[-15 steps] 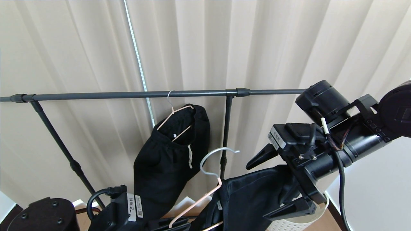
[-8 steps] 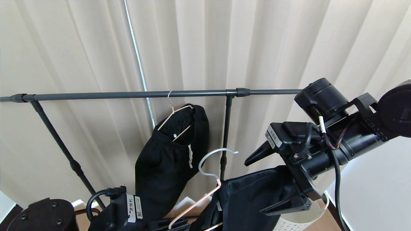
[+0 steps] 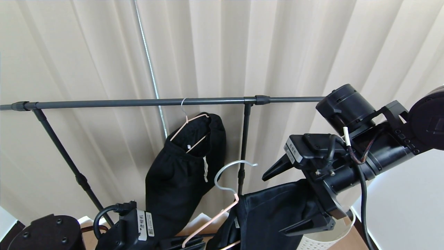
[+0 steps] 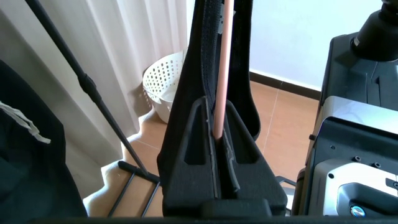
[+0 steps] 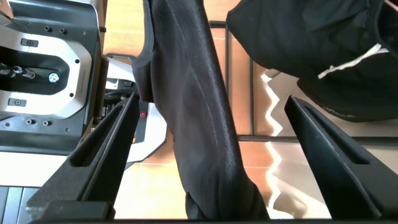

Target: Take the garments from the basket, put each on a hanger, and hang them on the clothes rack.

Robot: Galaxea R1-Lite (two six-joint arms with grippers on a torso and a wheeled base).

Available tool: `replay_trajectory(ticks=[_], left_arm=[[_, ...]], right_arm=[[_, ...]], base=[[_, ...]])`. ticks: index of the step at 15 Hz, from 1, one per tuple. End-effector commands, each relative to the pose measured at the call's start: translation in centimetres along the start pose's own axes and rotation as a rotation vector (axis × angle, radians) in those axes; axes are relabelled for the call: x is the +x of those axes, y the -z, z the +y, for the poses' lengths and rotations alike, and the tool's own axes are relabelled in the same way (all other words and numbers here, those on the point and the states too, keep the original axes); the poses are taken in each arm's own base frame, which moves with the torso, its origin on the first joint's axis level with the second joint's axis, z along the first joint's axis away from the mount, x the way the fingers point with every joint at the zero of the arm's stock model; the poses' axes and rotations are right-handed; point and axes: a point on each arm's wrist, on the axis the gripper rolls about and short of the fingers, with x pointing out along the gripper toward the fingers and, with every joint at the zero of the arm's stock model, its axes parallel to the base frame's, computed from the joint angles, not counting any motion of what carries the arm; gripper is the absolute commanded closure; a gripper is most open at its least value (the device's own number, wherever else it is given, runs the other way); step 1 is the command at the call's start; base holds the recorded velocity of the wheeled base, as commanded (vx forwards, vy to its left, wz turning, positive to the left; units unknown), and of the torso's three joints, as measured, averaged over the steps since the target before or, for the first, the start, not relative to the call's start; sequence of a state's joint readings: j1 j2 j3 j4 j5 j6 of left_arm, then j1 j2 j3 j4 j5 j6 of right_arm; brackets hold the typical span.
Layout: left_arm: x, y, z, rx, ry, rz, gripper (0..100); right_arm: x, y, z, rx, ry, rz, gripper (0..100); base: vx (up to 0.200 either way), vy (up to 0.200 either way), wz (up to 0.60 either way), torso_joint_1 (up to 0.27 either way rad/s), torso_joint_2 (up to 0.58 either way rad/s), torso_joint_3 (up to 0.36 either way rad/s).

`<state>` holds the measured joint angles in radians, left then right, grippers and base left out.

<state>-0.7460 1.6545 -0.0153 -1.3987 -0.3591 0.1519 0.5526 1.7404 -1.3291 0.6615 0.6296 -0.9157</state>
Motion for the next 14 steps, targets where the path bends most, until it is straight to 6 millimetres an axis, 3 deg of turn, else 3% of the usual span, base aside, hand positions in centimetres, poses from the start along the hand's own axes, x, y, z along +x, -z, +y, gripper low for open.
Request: replay_trajectory(ticks=[1, 2, 14], left_arm=[[0.01, 0.01, 0.01, 0.0, -0.001, 0.0, 100], [-0.02, 0.04, 0.0, -0.001, 0.0, 0.002, 100], [0.19, 0.02, 0.11, -0.003, 0.0, 0.002, 100]], right_arm=[[-0.03, -0.11, 0.12, -0.002, 0.003, 0.003, 0], [-0.14, -0.18, 0.16, -0.005, 0.007, 0.002, 100], [-0.84, -0.36, 0.84, -0.016, 0.014, -0.006, 100]], base=[[0.0, 0.0, 0.0, 0.0, 0.0, 0.0], [0.0, 0.0, 0.0, 0.0, 0.0, 0.0], [0.0, 0.0, 0.0, 0.0, 0.0, 0.0]])
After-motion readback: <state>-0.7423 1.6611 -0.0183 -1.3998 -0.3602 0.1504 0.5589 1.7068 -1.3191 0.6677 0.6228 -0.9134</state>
